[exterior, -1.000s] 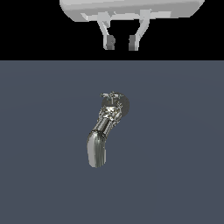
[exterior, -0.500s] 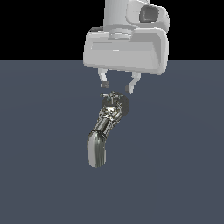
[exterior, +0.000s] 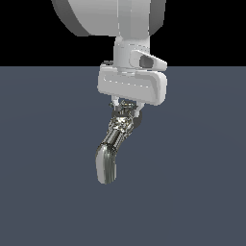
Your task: Turn on the faucet by rotating a designated handle.
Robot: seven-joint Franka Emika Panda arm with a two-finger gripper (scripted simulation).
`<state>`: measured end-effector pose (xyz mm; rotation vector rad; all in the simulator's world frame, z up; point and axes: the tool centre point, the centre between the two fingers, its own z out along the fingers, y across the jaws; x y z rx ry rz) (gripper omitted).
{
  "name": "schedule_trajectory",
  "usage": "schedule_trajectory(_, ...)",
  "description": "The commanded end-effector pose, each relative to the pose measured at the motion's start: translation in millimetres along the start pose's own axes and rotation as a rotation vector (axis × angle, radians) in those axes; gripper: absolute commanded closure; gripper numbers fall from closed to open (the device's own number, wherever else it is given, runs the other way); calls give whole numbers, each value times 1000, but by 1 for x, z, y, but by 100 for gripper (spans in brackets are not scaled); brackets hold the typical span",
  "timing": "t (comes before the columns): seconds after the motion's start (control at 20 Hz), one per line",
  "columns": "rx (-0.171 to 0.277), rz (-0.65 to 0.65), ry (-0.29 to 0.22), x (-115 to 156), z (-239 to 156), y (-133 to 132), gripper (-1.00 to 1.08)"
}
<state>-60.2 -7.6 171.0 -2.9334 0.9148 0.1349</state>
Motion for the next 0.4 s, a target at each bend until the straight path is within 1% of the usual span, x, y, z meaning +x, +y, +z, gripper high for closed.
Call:
schedule_trajectory(0.0, 40, 233, 59, 77, -1, 66, -30)
schedule_trajectory(0.05, 46, 251, 64, 79, -5, 76, -30)
schedule_trajectory(0.1, 52, 282, 103, 90, -14, 73, 55)
schedule_trajectory(0.15, 26, 241, 136, 103, -13, 78, 28)
schedule_trajectory(0.2, 15, 267, 161, 112, -13, 82, 23)
schedule_trajectory(0.25, 30, 315, 177, 120, -16, 81, 61)
schedule_trajectory(0.3, 30, 216, 193, 131, -20, 84, -6)
schedule_trajectory(0.35, 30, 188, 197, 123, -22, 70, -6)
